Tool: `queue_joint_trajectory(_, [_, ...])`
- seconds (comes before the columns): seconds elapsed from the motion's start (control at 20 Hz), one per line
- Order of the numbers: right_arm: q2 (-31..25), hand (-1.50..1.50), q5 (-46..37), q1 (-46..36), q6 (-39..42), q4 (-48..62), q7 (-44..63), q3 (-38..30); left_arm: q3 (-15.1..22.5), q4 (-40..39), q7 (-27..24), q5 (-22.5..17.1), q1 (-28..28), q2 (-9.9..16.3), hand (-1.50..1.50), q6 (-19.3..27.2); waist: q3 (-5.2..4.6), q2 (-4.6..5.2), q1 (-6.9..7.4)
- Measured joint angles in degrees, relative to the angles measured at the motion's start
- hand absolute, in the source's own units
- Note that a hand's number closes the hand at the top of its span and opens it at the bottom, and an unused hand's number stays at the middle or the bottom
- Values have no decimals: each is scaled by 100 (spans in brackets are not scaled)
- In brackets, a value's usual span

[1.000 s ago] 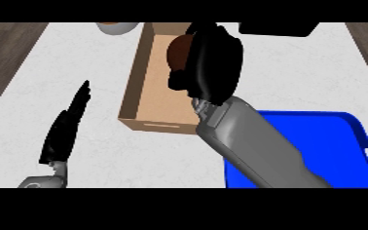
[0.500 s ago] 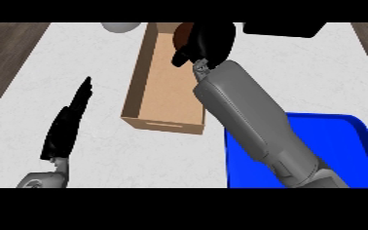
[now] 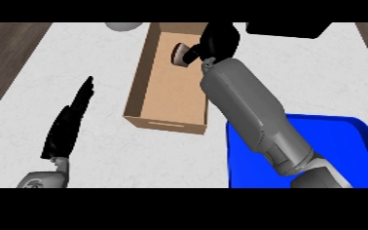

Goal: Pick the cupcake from the tray and place it in the cardboard box

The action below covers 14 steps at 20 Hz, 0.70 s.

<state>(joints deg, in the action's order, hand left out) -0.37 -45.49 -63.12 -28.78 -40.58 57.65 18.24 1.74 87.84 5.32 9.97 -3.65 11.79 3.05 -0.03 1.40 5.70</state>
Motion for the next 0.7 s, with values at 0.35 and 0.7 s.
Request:
queue_joint_trajectory(0.35, [5,-150,-62,-76,-1751,256,-255,-240,-86,-58,-25,-28,7,9,0,13,3,-13,-83])
queue_joint_trajectory(0.7, [5,-150,-17,87,-3193,-166,-501,-470,-176,-101,-6,-3,80,22,0,81,5,-93,-299])
